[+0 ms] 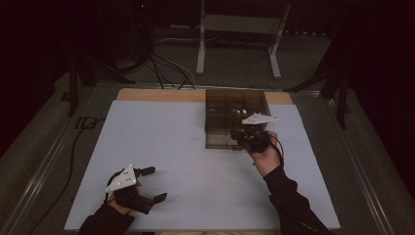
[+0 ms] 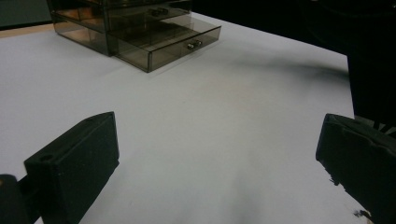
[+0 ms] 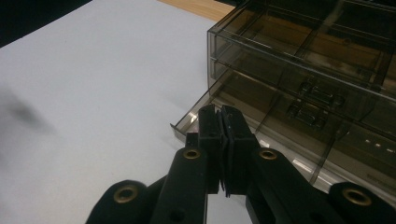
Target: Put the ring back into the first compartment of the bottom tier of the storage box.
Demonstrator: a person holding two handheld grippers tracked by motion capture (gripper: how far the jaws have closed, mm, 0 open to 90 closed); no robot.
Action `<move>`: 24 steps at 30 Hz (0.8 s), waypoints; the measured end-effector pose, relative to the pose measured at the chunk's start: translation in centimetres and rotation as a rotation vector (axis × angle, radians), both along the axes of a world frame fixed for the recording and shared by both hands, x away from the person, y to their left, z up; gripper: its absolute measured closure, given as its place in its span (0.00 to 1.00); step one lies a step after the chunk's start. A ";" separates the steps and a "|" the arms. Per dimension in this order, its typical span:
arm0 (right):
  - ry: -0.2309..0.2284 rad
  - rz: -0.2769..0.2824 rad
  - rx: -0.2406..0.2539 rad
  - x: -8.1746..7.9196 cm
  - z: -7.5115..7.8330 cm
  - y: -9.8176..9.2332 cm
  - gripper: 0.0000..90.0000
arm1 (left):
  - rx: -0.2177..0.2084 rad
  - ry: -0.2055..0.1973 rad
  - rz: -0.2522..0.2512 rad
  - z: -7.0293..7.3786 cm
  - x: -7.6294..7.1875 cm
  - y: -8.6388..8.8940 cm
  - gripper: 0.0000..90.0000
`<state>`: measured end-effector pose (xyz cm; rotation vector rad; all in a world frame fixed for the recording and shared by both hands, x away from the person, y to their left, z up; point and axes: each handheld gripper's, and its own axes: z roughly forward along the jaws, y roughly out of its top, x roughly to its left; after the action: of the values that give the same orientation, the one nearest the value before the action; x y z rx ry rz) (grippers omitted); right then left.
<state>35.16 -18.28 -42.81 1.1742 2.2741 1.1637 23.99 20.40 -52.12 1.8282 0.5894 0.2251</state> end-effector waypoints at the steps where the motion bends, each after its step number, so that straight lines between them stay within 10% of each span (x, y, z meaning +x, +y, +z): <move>1: 0.002 -0.004 0.003 0.3 -0.1 0.1 0.98 | 0.003 -0.001 0.000 0.0 0.0 0.0 0.01; 24: 0.037 -0.025 0.018 2.7 -1.4 1.7 0.98 | -0.001 -0.005 -0.006 0.0 0.0 0.0 0.01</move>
<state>37.85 -16.61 -44.25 1.2379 2.2736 1.1645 23.96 20.41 -52.09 1.8277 0.5809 0.2251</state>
